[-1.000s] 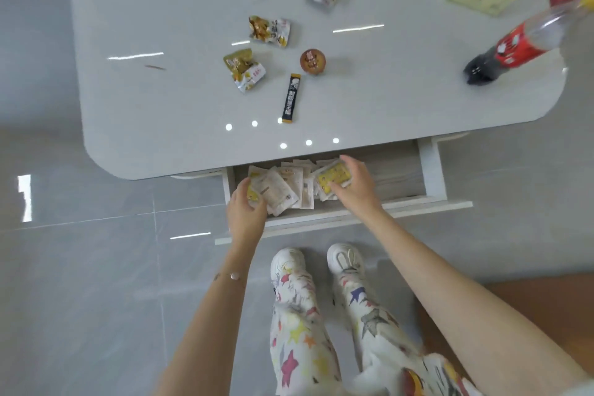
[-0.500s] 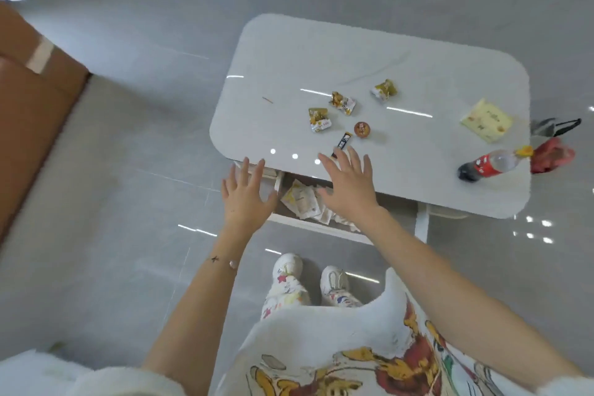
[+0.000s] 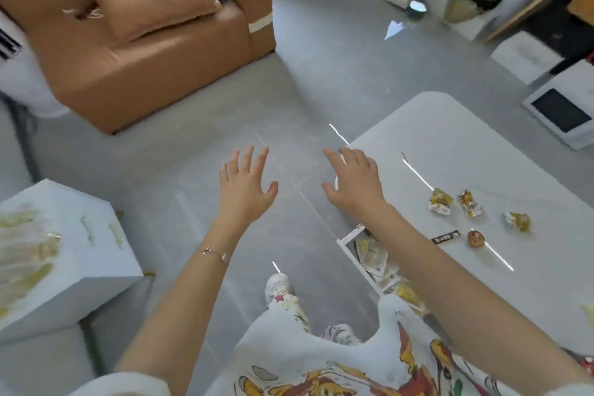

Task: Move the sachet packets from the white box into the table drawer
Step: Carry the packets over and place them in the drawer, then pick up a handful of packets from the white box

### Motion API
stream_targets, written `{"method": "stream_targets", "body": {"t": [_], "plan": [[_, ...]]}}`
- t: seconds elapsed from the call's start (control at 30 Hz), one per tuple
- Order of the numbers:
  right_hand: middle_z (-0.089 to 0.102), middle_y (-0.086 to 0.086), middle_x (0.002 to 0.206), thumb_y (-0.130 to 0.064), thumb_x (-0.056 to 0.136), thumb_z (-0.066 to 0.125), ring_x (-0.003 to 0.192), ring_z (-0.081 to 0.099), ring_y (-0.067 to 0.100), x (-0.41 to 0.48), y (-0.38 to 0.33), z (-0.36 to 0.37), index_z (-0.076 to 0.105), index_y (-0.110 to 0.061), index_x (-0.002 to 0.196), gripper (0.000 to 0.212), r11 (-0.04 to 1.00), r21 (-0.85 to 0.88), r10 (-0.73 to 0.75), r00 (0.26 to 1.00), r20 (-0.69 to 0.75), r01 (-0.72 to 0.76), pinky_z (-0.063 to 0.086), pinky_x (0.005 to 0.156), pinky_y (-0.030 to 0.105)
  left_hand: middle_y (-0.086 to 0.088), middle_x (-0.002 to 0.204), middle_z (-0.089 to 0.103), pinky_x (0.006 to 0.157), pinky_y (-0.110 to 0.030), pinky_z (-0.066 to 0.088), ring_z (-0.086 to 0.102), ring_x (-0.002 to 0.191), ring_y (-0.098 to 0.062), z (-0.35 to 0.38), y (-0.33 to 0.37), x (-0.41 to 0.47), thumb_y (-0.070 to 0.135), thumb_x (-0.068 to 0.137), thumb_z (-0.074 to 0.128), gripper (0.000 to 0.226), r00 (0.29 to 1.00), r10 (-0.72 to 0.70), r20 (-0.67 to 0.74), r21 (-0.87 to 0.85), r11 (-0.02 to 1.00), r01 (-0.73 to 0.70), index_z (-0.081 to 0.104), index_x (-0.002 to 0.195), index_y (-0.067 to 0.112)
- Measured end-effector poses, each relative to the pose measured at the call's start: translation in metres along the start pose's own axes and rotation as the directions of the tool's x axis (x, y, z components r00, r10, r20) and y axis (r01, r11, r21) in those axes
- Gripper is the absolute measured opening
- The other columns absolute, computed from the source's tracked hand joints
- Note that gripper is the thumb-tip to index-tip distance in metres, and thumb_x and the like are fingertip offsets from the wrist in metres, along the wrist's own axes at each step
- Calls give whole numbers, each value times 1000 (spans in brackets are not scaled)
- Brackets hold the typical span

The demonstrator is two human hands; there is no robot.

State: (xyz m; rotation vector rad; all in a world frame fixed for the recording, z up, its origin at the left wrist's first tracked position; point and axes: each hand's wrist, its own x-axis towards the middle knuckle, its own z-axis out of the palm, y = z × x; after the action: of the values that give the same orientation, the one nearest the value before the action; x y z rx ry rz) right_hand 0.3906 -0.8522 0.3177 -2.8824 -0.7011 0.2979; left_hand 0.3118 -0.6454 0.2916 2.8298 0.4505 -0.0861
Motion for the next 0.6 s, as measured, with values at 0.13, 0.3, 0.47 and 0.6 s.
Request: {"method": "stream_targets", "body": {"t": [0.13,0.3,0.47,0.6], "plan": [[38,7,147,-41,88,57,135,32,27,49,-71,5,31,-26,148,67,993,-1,-116,993,14,116,24,105,39,-2,162,13,119,-48,4,5,148,-29,-25,-71,3,44,92,50,69,991,-131,-36,-34,991,130,19,153,30],[41,8,145,-40,87,58,132,36,29,101,-156,11,34,-25,146,66,962,-17,-273,962,27,273,26,104,39,-2,161,13,119,-47,3,5,148,-28,-52,-146,2,45,93,49,70,960,-270,-81,-57,962,266,16,153,30],[39,6,146,-43,88,56,135,31,27,136,-227,17,31,-24,148,68,898,-46,-436,898,54,438,23,108,39,-2,161,15,119,-48,5,8,148,-29,-69,-199,-1,44,93,50,69,901,-414,-126,-105,909,403,18,153,30],[35,5,149,-44,90,55,139,27,27,166,-276,24,27,-24,149,69,822,-69,-559,824,96,566,22,111,38,-3,161,13,119,-49,5,6,148,-29,-77,-235,1,47,93,48,70,845,-519,-129,-130,854,504,16,153,30]]}}
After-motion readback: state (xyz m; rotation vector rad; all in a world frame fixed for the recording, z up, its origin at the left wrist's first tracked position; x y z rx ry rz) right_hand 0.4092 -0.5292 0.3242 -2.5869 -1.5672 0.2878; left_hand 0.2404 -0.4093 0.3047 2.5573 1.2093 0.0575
